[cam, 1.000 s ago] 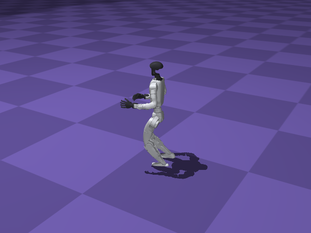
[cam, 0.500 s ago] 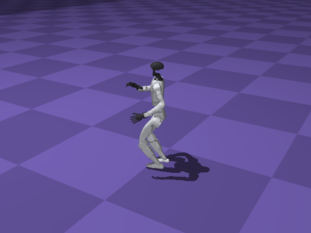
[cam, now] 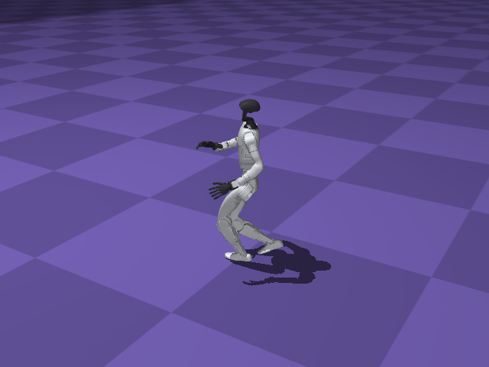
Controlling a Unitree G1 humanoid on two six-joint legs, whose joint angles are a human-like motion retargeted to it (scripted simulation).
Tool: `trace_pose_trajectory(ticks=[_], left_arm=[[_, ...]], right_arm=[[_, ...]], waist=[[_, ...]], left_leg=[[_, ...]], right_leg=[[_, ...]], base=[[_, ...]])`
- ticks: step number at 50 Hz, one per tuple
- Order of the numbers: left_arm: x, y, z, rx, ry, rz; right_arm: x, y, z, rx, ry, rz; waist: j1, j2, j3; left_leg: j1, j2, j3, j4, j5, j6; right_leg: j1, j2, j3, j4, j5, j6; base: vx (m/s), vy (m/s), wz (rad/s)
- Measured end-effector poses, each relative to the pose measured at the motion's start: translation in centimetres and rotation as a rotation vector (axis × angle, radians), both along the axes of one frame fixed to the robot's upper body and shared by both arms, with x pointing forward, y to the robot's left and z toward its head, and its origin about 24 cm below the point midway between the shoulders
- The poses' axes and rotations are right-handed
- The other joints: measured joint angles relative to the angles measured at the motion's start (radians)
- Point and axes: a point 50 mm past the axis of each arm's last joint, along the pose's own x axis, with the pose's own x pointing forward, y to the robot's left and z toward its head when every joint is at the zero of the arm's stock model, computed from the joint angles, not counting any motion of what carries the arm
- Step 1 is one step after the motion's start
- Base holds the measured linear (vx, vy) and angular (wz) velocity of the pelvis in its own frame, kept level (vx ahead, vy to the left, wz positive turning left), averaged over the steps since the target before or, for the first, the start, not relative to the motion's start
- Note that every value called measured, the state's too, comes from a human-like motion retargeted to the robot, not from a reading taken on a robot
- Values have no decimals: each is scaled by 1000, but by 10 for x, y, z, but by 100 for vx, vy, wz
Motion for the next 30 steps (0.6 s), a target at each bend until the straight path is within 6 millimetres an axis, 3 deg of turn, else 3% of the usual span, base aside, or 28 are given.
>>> trace_pose_trajectory(ticks=[4,7,10,13,16,18,20,23,25,28,30], left_arm=[[-6,8,-3,-19,-2,87],[-18,11,-15,-46,53,142],[-38,14,-34,-59,174,176],[-64,15,-53,-66,325,182],[-79,17,-68,-73,456,166],[-85,14,-75,-85,505,162],[-83,10,-79,-95,517,155],[-61,1,-76,-119,442,129],[-37,-3,-67,-135,342,104],[3,-6,-43,-148,157,66],[24,-5,-27,-144,54,43]], right_arm=[[14,-6,29,-2,-133,-30],[22,-14,49,-4,-222,-63],[27,-28,51,-11,-218,-115],[26,-49,20,-48,-61,-198],[14,-81,-38,-105,206,-319],[-9,-102,-86,-154,413,-418],[-45,-122,-135,-204,641,-520],[-113,-148,-191,-272,962,-682],[-154,-161,-211,-303,1130,-777],[-190,-170,-222,-302,1272,-864],[-199,-170,-224,-288,1309,-883]], waist=[[54,15,20],[91,59,11],[92,89,-2],[63,114,-6],[64,159,-39],[53,194,-63],[31,233,-87],[-27,278,-101],[-74,284,-95],[-139,248,-78],[-171,211,-69]], left_leg=[[-67,63,-11,1,78,-65],[-173,133,-55,-1,205,-186],[-232,242,-29,80,208,-213],[-202,380,45,287,127,-144],[-91,533,74,461,31,-75],[16,596,90,504,-6,-53],[140,614,115,463,-26,-61],[309,544,175,242,-65,-103],[386,449,216,45,-108,-120],[440,275,254,-255,-159,-101],[464,174,274,-435,-161,-74]], right_leg=[[28,59,-28,-188,-138,-118],[-29,116,-82,-300,-145,-183],[-98,137,-137,-355,-121,-197],[-166,134,-182,-341,-103,-183],[-216,181,-215,-395,-41,-180],[-265,198,-238,-420,-5,-182],[-318,200,-259,-435,27,-180],[-399,150,-275,-420,52,-162],[-458,84,-268,-382,52,-140],[-556,-35,-226,-327,56,-89],[-617,-98,-185,-313,79,-47]], base=[[-36,-1,-17],[-48,-3,-42],[-48,-4,-6],[-47,-5,17],[-41,-5,-20],[-40,-5,1],[-37,-3,31],[-36,2,81],[-37,9,118],[-44,15,123],[-50,20,105]])
